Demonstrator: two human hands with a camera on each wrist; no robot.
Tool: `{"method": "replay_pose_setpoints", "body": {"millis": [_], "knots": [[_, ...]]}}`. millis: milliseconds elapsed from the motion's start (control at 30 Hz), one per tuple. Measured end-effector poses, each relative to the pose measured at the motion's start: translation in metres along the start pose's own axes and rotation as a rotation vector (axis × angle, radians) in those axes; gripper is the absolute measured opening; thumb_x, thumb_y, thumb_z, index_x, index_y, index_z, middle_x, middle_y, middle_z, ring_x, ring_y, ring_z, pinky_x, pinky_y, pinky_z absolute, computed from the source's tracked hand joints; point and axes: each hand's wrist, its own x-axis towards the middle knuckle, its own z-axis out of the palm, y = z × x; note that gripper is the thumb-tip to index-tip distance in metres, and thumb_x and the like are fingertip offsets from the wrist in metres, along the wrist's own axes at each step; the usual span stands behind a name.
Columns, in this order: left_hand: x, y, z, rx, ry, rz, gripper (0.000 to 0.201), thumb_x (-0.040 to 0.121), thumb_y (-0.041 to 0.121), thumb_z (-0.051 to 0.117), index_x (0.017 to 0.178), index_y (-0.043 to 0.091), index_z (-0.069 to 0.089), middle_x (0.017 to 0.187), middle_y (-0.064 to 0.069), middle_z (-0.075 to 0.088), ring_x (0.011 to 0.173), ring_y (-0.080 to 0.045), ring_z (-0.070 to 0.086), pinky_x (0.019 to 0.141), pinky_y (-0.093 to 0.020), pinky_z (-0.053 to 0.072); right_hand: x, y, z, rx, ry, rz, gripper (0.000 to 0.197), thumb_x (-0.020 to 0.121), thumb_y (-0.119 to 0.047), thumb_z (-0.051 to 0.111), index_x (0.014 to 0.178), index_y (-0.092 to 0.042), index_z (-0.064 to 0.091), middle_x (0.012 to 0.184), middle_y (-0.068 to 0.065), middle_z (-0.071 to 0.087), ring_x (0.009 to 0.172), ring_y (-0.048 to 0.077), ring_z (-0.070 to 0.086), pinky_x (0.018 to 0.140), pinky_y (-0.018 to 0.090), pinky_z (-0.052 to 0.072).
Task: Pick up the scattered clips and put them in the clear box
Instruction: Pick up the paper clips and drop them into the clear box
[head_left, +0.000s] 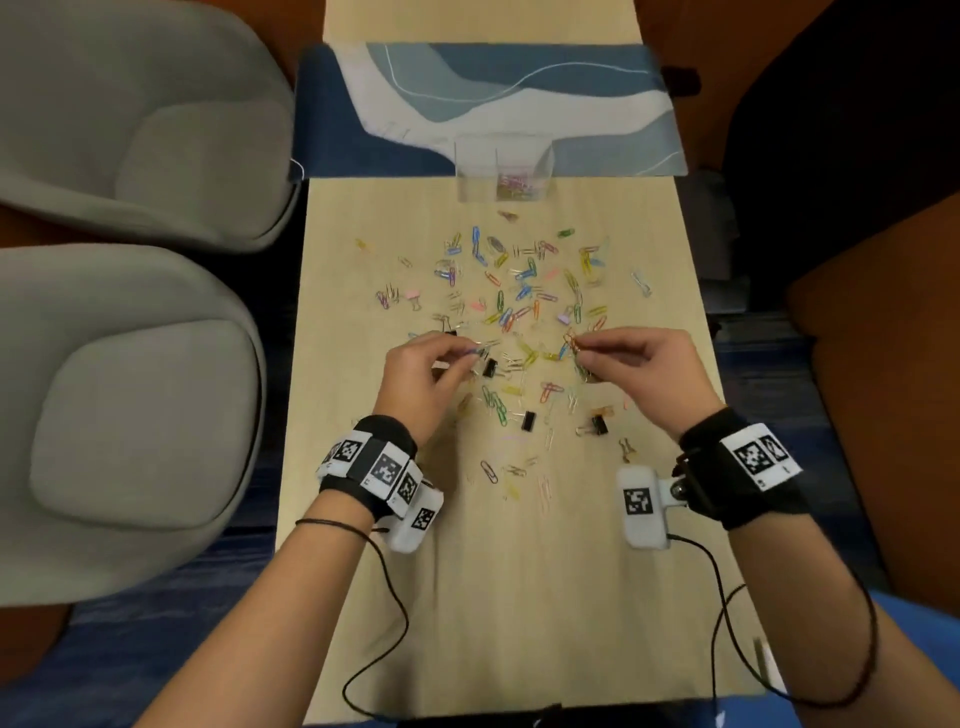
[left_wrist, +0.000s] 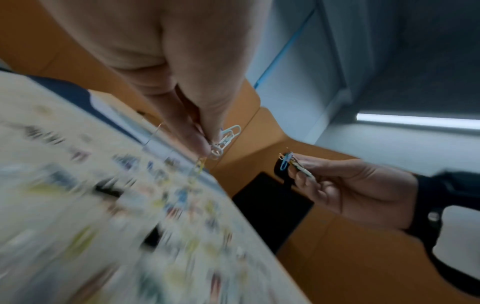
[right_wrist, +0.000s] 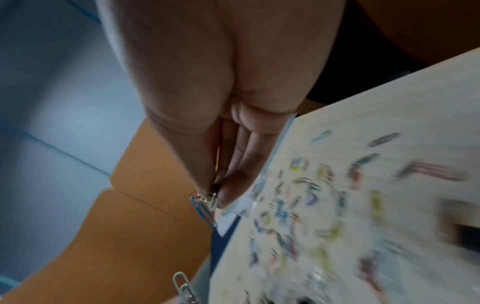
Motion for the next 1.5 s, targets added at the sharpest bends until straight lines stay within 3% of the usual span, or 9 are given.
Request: {"method": "replay_pose_setpoints", "body": {"millis": [267,533,633,733,900,1033,1233,1333,1500], "knots": [[0.12,0.043,-0.01,-0.077,0.112,0.139,0.009,0.088,0.012,0.07,0.096,0.014,0.073,0.092,0.003,0.068,0.079,-0.012,0.068,0.069,-0.029,0.06,0.116,-0.072,-0.003,0.219,0.129,-0.212,0.023,0.083,0.002,0.07,0.106,0.001,0.07,0.094,0.003,0.075,0.081,0.011,0.07,0.07,0.019,0.055],[0.245,0.055,-0.009,-0.09,0.237,0.173,0.009,0.089,0.011,0.069,0.097,0.012,0.073,0.092,-0.001,0.07,0.074,-0.01,0.069,0.068,-0.014,0.054,0.234,-0.094,-0.01,0.345,0.2,-0.202,0.024,0.085,0.002,0.067,0.108,0.0,0.068,0.098,0.011,0.073,0.08,0.013,0.07,0.072,0.02,0.056],[0.274,0.047,0.007,-0.122,0.258,0.155,0.009,0.089,0.012,0.069,0.096,0.012,0.074,0.093,0.001,0.071,0.077,-0.011,0.07,0.067,-0.019,0.057,0.267,-0.086,-0.007,0.403,0.227,-0.166,0.025,0.085,0.003,0.066,0.109,0.002,0.068,0.098,0.012,0.073,0.08,0.013,0.07,0.071,0.02,0.056],[0.289,0.025,0.032,-0.08,0.26,0.169,0.009,0.087,0.014,0.071,0.096,0.015,0.075,0.092,0.005,0.071,0.079,-0.008,0.068,0.07,-0.028,0.059,0.292,-0.071,-0.001,0.354,0.232,-0.133,0.023,0.084,0.002,0.067,0.107,0.001,0.069,0.098,0.012,0.073,0.082,0.015,0.07,0.071,0.022,0.057],[0.306,-0.012,0.06,-0.045,0.299,0.17,0.008,0.087,0.017,0.071,0.093,0.016,0.076,0.09,0.006,0.072,0.08,-0.005,0.067,0.075,-0.029,0.057,0.319,-0.042,0.007,0.212,0.216,-0.131,0.02,0.084,0.001,0.069,0.103,0.002,0.07,0.097,0.015,0.073,0.082,0.018,0.069,0.074,0.027,0.058],[0.312,-0.03,0.073,0.004,0.235,0.192,0.009,0.086,0.018,0.071,0.093,0.017,0.077,0.088,0.006,0.073,0.078,-0.008,0.067,0.079,-0.036,0.057,0.327,-0.024,0.009,0.187,0.232,-0.132,0.017,0.082,0.002,0.07,0.099,-0.002,0.071,0.093,0.012,0.073,0.079,0.015,0.069,0.075,0.028,0.058],[0.315,-0.026,0.072,0.191,0.213,0.242,0.01,0.085,0.017,0.072,0.094,0.018,0.078,0.087,0.005,0.075,0.079,-0.01,0.064,0.084,-0.032,0.053,0.329,-0.015,0.006,-0.017,0.234,-0.202,0.016,0.082,-0.006,0.072,0.094,-0.016,0.075,0.091,0.002,0.075,0.084,0.018,0.072,0.084,0.039,0.058],[0.32,-0.02,0.064,0.296,0.168,0.235,0.013,0.085,0.023,0.072,0.097,0.021,0.078,0.089,0.005,0.075,0.086,-0.013,0.061,0.085,-0.031,0.049,0.33,-0.02,0.004,-0.168,0.226,-0.269,0.016,0.081,-0.01,0.073,0.094,-0.019,0.075,0.087,-0.005,0.075,0.08,0.014,0.072,0.082,0.035,0.059],[0.332,-0.01,0.05,0.381,0.039,0.164,0.022,0.082,0.033,0.075,0.104,0.026,0.075,0.085,0.013,0.073,0.076,-0.003,0.056,0.08,-0.017,0.041,0.331,-0.031,0.005,-0.371,0.176,-0.37,0.015,0.083,-0.013,0.072,0.095,-0.02,0.076,0.086,-0.009,0.074,0.077,0.003,0.068,0.079,0.017,0.056]]}}
